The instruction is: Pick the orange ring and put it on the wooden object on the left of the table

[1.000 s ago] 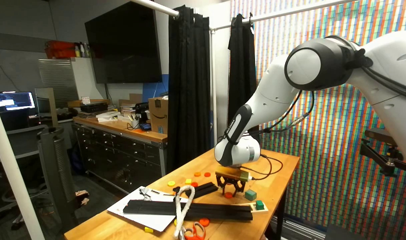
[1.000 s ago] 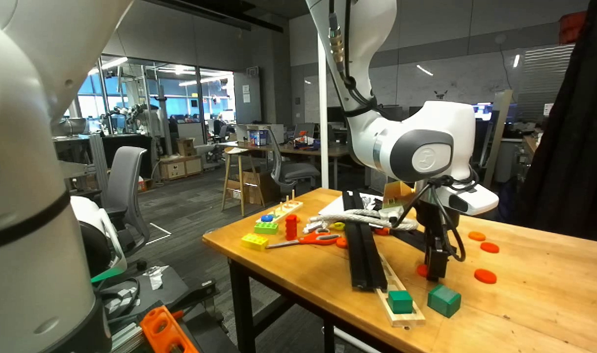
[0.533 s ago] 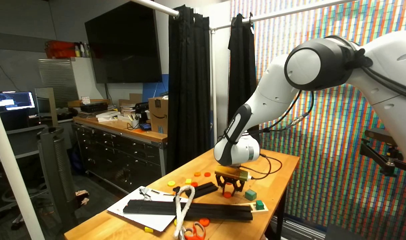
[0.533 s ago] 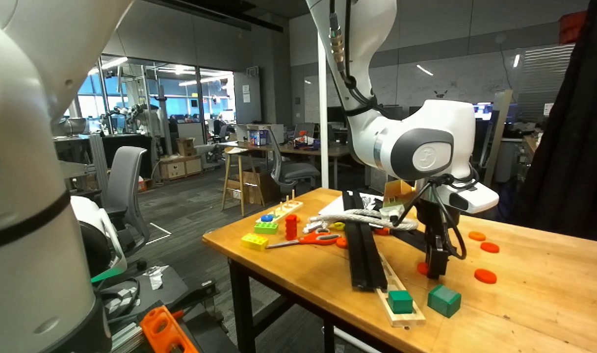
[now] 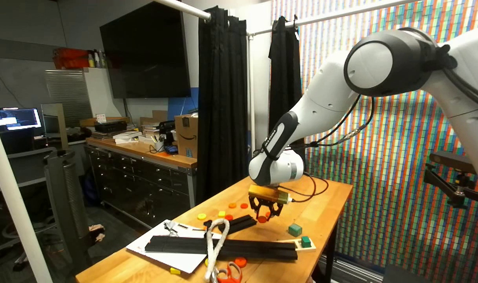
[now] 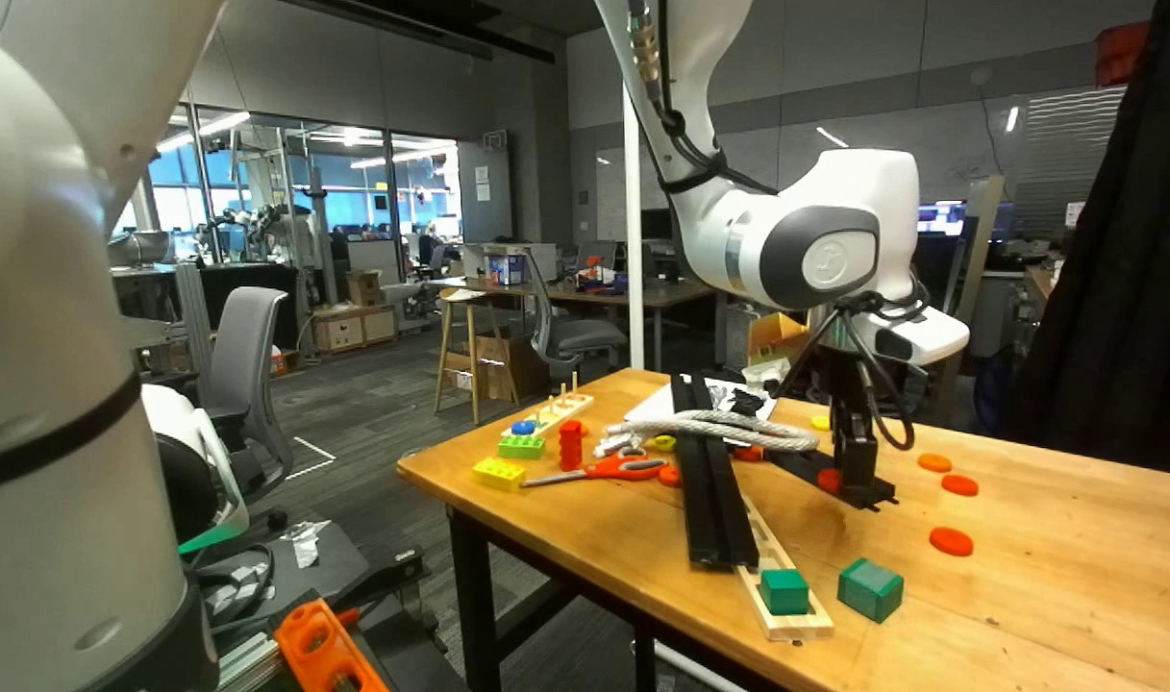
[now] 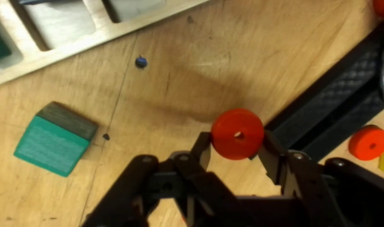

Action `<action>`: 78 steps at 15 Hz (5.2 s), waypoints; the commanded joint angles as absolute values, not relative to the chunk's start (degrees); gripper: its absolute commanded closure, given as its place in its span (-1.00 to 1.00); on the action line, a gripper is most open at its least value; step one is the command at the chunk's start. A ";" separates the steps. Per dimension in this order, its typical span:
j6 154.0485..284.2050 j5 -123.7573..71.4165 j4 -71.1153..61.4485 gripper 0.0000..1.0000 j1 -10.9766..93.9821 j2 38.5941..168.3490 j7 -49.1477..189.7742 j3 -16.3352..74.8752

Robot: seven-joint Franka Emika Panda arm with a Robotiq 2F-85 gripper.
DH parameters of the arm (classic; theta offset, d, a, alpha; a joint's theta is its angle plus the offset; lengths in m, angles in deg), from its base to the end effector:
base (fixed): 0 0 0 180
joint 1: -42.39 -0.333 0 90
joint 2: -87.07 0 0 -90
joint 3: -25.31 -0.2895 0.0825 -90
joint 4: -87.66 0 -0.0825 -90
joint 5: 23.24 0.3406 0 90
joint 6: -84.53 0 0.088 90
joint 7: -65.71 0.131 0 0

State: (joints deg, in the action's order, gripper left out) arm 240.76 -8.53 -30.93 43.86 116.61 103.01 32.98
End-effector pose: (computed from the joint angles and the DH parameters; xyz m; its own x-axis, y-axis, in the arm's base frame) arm 0.5616 -0.0975 0.1837 0.5212 -0.8505 0.0714 -0.8384 -0.5258 -0.1436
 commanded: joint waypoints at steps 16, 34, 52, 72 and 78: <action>229.75 -16.60 -31.44 0.61 32.50 103.05 100.61 23.29; 219.54 -15.32 -11.60 0.61 26.29 118.24 97.39 18.11; 214.57 -9.79 -5.63 0.61 23.40 123.87 87.55 12.16; 228.79 -14.14 -13.71 0.61 19.49 125.05 91.45 18.05; 229.74 -14.11 -15.31 0.61 19.40 124.05 91.84 18.07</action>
